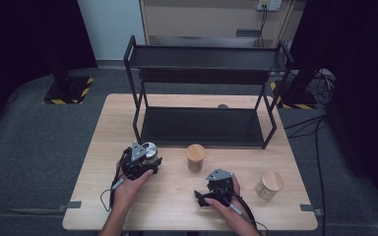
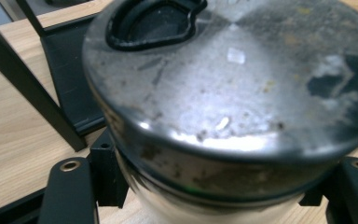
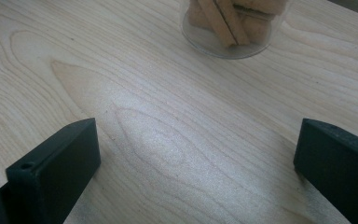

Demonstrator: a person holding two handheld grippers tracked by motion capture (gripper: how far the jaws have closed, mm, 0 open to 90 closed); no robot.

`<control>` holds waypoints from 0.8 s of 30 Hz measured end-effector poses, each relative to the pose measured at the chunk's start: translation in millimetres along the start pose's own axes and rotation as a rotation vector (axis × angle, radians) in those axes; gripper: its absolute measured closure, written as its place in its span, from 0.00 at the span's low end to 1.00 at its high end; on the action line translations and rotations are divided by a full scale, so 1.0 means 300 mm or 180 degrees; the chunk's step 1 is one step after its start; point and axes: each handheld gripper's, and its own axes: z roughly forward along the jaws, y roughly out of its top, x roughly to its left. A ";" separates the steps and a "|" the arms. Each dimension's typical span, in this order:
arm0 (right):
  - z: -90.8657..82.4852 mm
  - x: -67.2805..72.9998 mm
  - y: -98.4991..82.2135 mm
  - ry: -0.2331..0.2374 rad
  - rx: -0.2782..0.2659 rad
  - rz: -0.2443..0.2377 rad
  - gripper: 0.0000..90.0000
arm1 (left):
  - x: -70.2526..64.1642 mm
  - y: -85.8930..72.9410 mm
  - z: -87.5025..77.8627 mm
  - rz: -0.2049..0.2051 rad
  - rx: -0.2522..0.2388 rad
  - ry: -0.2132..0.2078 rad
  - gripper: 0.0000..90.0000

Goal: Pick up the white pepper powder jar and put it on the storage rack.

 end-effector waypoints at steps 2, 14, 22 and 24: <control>0.000 0.000 0.000 0.0000 -0.0001 -0.0001 0.01 | 0.000 0.002 0.003 0.0008 0.0004 -0.0004 0.32; 0.000 0.000 0.000 0.0000 0.0000 0.0001 0.01 | -0.006 0.043 0.015 0.0055 0.0031 -0.0042 0.32; 0.000 0.000 0.000 0.0000 0.0000 0.0000 0.01 | 0.003 0.063 0.030 0.0067 0.0031 -0.0076 0.32; 0.000 0.000 0.000 0.0000 0.0000 0.0000 0.01 | 0.005 0.073 0.038 0.0060 0.0021 -0.0082 0.32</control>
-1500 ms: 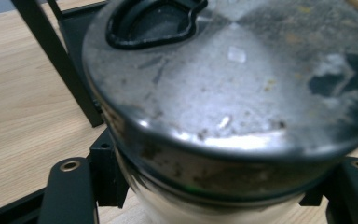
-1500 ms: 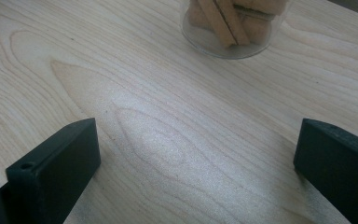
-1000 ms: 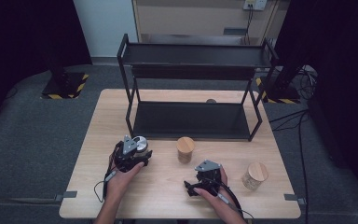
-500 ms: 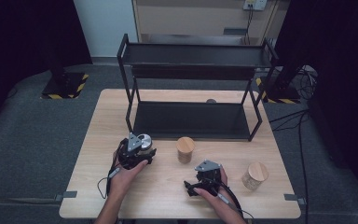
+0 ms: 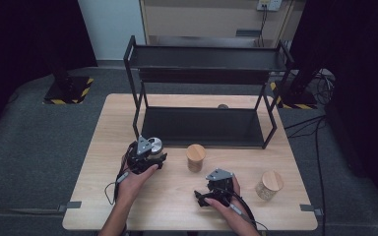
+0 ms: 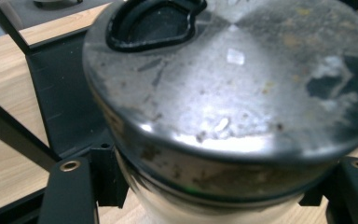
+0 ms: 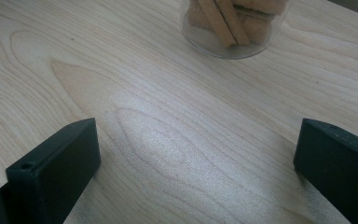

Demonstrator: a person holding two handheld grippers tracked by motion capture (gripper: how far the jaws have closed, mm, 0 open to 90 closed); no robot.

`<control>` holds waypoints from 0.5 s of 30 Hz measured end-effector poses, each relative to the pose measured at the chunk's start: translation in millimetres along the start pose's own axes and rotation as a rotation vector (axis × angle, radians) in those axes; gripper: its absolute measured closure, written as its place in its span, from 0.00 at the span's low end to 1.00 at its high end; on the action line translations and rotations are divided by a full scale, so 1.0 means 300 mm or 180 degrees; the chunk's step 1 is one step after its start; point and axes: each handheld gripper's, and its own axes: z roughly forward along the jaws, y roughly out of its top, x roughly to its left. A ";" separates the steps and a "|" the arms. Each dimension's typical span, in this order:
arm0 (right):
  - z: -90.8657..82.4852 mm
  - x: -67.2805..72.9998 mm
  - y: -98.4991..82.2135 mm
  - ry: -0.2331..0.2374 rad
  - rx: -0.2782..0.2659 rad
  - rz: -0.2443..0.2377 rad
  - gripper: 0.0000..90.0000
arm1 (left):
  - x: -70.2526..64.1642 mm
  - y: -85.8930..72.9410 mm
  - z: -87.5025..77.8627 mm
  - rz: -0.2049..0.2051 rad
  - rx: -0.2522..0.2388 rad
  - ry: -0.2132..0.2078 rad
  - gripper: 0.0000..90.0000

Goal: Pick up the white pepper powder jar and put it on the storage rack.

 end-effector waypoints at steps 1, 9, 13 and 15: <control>0.000 0.000 0.000 0.0000 -0.0001 0.0000 0.01 | 0.000 0.000 0.000 0.0000 0.0000 0.0000 0.32; 0.000 0.000 0.000 0.0000 0.0000 -0.0001 0.01 | 0.004 0.021 0.018 -0.0001 -0.0027 0.0006 0.32; 0.000 0.000 0.000 0.0000 0.0000 -0.0001 0.01 | 0.004 0.033 0.031 0.0015 -0.0023 -0.0007 0.32; 0.000 0.000 0.000 0.0001 0.0000 -0.0001 0.01 | 0.003 0.035 0.034 0.0011 -0.0029 -0.0007 0.32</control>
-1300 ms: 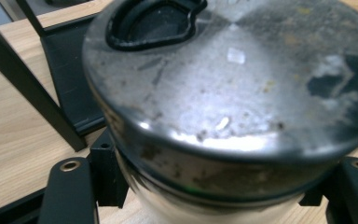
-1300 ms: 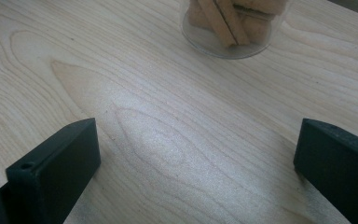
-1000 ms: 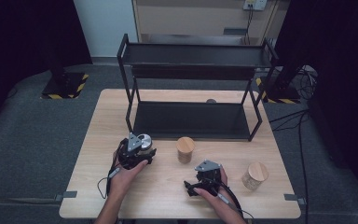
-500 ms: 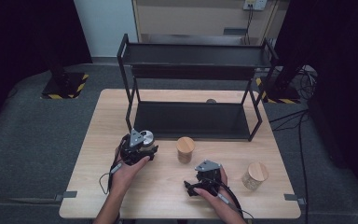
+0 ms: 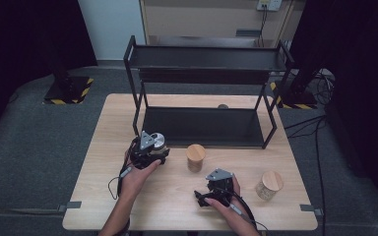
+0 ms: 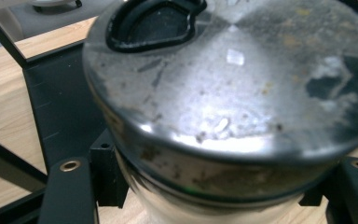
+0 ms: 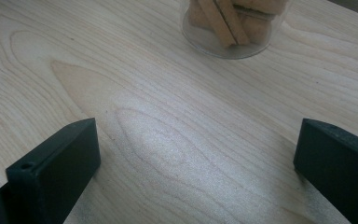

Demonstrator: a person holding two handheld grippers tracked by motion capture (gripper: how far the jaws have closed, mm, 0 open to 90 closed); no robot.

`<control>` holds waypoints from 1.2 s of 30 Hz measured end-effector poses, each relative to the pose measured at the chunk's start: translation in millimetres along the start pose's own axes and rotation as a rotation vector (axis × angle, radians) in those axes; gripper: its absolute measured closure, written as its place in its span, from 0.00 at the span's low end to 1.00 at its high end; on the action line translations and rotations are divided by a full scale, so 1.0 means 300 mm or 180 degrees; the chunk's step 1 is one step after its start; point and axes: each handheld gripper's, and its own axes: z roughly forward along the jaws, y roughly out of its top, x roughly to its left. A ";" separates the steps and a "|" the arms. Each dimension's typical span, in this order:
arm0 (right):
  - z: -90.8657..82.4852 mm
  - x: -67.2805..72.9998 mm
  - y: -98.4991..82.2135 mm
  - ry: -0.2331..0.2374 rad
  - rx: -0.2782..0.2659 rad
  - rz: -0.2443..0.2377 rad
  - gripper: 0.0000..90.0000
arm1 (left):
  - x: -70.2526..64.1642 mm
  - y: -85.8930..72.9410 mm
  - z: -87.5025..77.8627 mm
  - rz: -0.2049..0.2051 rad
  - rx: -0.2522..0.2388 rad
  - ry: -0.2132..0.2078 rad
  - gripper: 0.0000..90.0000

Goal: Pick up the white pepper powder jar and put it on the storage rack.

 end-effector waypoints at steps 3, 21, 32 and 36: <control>0.000 0.000 0.000 0.0000 -0.0002 0.0000 0.01 | -0.001 0.006 0.010 0.0006 -0.0011 -0.0008 0.32; 0.000 0.000 0.000 0.0001 -0.0003 0.0001 0.01 | 0.021 0.052 0.080 -0.0023 -0.0052 -0.0029 0.32; 0.000 -0.001 0.000 0.0004 -0.0002 0.0007 0.01 | 0.043 0.078 0.116 -0.0025 -0.0021 -0.0002 0.32; 0.000 -0.001 0.000 0.0003 -0.0002 0.0005 0.01 | 0.047 0.090 0.142 -0.0011 -0.0008 -0.0002 0.32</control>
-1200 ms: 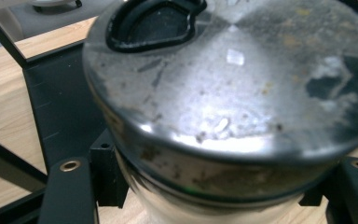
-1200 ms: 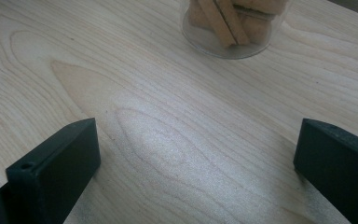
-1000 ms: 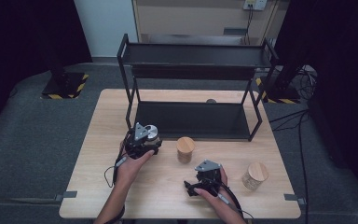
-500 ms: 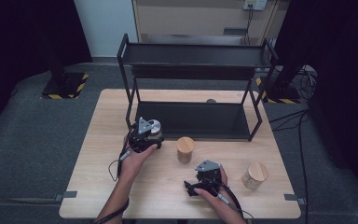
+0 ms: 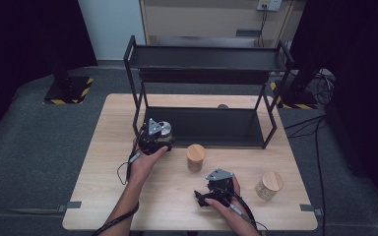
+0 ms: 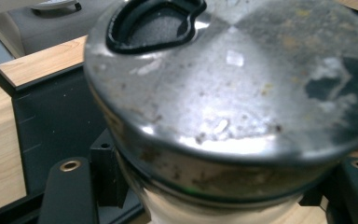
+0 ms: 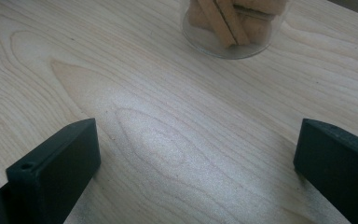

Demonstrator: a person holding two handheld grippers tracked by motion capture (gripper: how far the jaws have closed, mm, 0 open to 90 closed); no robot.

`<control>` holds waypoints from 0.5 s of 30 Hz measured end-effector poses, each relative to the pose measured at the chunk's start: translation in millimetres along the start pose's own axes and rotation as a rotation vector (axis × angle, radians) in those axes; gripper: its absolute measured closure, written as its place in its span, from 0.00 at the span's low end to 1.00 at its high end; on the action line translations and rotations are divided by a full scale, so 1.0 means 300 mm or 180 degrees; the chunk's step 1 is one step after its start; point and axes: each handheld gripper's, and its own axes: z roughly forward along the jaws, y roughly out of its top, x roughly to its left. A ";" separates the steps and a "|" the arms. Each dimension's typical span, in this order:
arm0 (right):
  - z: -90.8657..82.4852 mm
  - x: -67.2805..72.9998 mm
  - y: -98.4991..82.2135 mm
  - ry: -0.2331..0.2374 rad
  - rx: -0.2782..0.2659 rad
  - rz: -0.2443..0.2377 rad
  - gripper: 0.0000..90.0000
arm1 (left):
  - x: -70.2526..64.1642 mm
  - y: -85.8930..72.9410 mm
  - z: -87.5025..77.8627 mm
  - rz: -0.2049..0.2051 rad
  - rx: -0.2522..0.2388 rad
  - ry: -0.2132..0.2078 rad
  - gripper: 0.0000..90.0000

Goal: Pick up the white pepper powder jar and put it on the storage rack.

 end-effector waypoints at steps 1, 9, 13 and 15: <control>0.000 0.000 0.000 0.0000 0.0001 0.0002 0.01 | 0.002 0.004 0.007 0.0010 0.0009 -0.0001 0.32; 0.000 0.000 0.000 -0.0001 -0.0001 0.0005 0.01 | 0.006 0.035 0.055 0.0042 0.0018 0.0003 0.32; 0.000 0.000 0.000 0.0000 -0.0003 0.0001 0.01 | 0.007 0.050 0.086 0.0053 0.0035 -0.0007 0.32; 0.000 0.000 0.000 -0.0001 -0.0002 -0.0007 0.01 | 0.007 0.055 0.099 0.0055 0.0039 -0.0011 0.32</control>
